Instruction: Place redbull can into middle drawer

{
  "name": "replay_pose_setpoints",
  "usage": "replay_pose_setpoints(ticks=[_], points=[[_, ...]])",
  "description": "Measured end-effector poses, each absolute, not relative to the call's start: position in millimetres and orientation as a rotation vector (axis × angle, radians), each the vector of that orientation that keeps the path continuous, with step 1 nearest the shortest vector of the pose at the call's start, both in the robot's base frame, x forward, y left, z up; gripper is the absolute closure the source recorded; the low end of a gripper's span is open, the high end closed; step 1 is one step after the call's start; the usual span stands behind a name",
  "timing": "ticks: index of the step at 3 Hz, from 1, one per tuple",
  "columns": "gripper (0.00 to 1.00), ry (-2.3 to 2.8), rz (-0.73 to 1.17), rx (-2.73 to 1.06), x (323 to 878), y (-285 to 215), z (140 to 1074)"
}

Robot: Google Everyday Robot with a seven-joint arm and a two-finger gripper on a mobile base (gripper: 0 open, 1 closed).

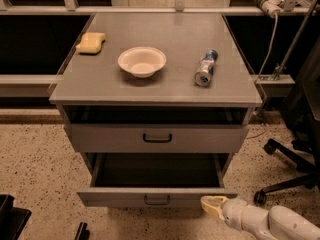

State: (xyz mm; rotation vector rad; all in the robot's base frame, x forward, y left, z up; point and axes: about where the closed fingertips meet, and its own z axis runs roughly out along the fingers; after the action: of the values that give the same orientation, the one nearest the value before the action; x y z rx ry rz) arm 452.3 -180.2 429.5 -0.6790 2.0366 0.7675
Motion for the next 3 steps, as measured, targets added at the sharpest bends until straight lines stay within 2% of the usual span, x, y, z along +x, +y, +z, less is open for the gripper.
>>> replay_pose_setpoints(ticks=[1,3], points=[[1.0,2.024,0.608,-0.639,481.0,-183.5,432.2],[1.0,2.042,0.556,-0.619,489.3,-190.7,429.1]])
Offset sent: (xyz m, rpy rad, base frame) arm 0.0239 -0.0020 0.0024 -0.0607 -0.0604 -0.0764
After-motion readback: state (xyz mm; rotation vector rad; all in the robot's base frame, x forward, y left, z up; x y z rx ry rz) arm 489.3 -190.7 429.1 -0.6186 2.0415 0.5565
